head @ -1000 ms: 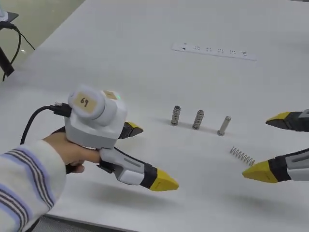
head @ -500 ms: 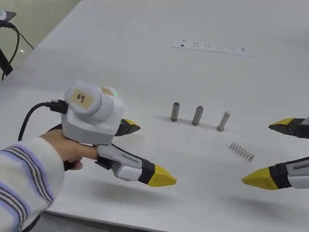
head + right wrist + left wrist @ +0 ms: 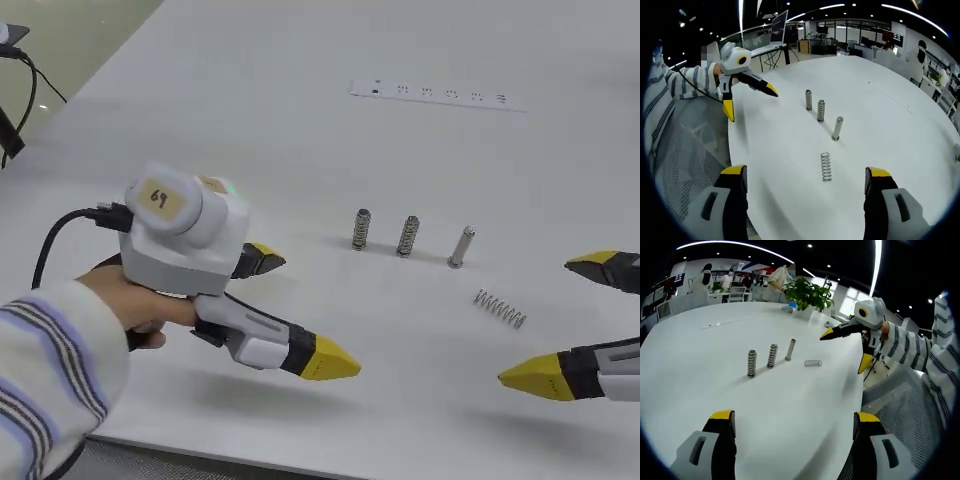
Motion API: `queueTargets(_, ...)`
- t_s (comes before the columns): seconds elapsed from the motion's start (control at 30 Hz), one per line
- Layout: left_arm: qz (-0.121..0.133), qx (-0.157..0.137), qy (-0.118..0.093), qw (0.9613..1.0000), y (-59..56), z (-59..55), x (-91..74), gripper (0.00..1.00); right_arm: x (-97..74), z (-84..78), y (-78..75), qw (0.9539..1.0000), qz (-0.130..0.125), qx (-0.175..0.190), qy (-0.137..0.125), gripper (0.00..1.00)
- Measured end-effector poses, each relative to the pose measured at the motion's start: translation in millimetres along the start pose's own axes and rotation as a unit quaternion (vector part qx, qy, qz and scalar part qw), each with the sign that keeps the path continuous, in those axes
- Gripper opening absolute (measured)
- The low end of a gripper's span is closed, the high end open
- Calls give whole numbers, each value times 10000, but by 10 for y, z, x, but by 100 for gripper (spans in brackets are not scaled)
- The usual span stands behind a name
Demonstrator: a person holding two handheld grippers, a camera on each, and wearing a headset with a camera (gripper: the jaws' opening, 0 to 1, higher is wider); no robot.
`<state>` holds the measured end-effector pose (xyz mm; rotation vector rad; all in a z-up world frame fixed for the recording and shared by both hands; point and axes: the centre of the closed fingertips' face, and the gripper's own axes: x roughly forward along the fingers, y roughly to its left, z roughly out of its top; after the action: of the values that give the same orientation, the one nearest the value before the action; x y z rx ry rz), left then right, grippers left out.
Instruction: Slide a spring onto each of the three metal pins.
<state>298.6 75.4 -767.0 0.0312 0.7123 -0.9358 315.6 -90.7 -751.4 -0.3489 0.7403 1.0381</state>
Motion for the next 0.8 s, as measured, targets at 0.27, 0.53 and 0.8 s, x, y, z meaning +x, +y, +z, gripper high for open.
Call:
queueTargets(0.27,7,33,47,10000,15,-27,-13,96,-16,-51,-2,9999,-129,20,4,99)
queueTargets(0.53,2,43,53,10000,-3,-42,-17,96,-45,-77,10,9997,-169,147,-84,100)
queueTargets(0.8,36,308,-77,9995,-17,42,-2,95,-65,-107,40,9997,-174,174,-52,100)
